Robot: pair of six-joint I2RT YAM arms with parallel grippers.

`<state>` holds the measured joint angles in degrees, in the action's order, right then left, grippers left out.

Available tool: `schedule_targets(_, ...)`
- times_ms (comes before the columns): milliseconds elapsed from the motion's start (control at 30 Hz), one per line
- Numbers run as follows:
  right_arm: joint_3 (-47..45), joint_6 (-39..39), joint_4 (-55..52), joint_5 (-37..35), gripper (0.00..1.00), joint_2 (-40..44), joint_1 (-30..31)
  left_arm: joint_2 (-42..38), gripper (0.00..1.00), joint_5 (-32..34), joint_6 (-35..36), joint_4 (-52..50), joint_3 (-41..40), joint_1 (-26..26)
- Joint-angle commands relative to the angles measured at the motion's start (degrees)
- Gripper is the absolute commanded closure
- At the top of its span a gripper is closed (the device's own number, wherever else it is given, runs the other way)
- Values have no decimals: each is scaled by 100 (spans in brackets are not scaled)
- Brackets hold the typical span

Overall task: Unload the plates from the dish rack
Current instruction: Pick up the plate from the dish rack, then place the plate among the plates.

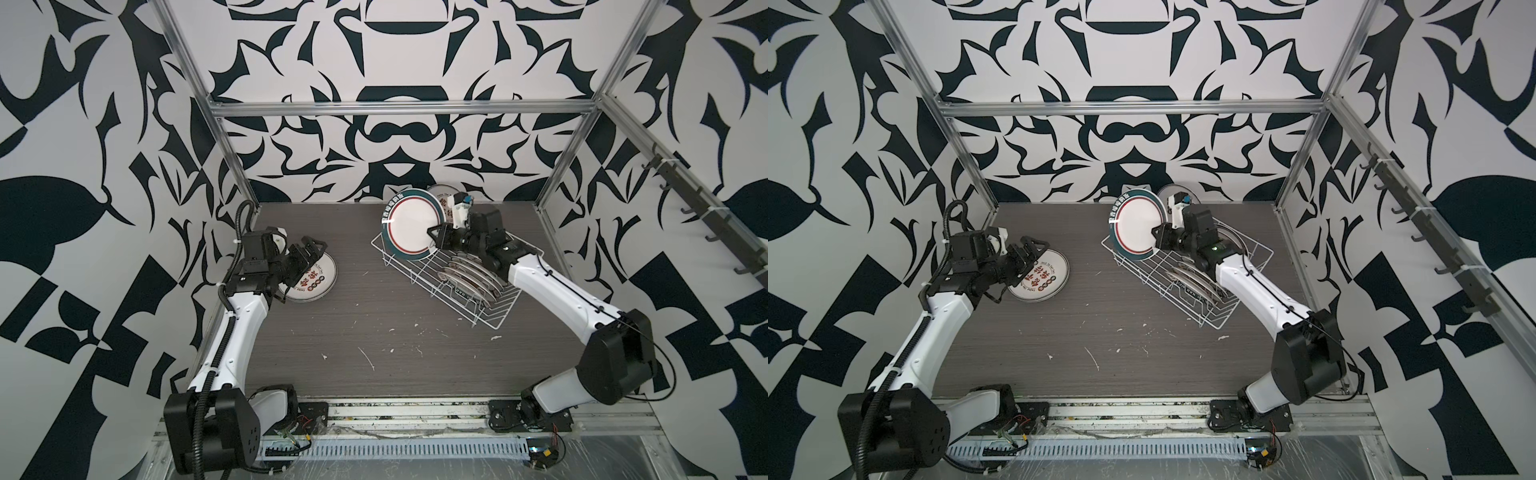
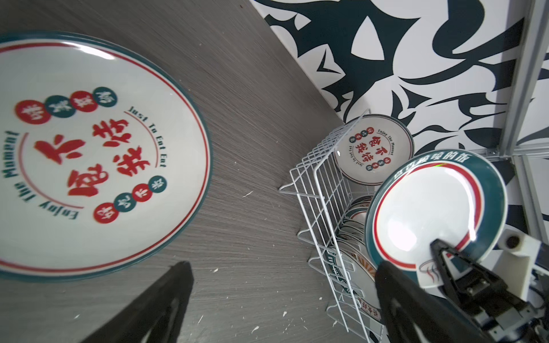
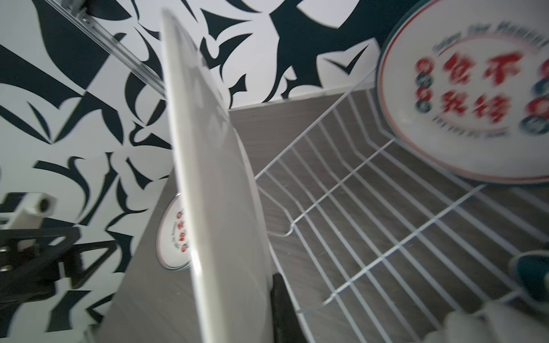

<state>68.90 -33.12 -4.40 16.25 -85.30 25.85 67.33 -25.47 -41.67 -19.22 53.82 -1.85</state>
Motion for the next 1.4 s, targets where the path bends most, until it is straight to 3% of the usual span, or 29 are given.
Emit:
schedule_targets(0, -66, -1478, 911, -157, 100, 350, 180, 95, 1, -166, -215, 483, -128, 131)
schedule_targets(233, -195, -2916, 725, 266, 100, 29, 327, 167, 1, -234, -591, 1144, -473, 273)
schedule_targets(467, 9, -3174, 643, 417, 100, -345, 684, 372, 1, -579, -784, 1629, -567, 316)
schedule_targets(667, -17, -3707, 1256, 619, 100, -752, 1029, 718, 0, -676, -1006, 2036, -659, 421)
schedule_targets(967, 202, -4298, 2109, 946, 100, -1347, 1414, 886, 14, -901, -1080, 2329, -724, 448)
schedule_targets(1167, 298, -4557, 2508, 1120, 100, -1585, 1492, 874, 37, -964, -1047, 2314, -775, 448)
schedule_targets(1300, 346, -4574, 2611, 1156, 100, -1685, 1520, 861, 37, -1004, -1036, 2239, -761, 448)
schedule_targets(1367, 433, -4563, 2647, 1253, 100, -1755, 1536, 851, 42, -1012, -1011, 2211, -755, 448)
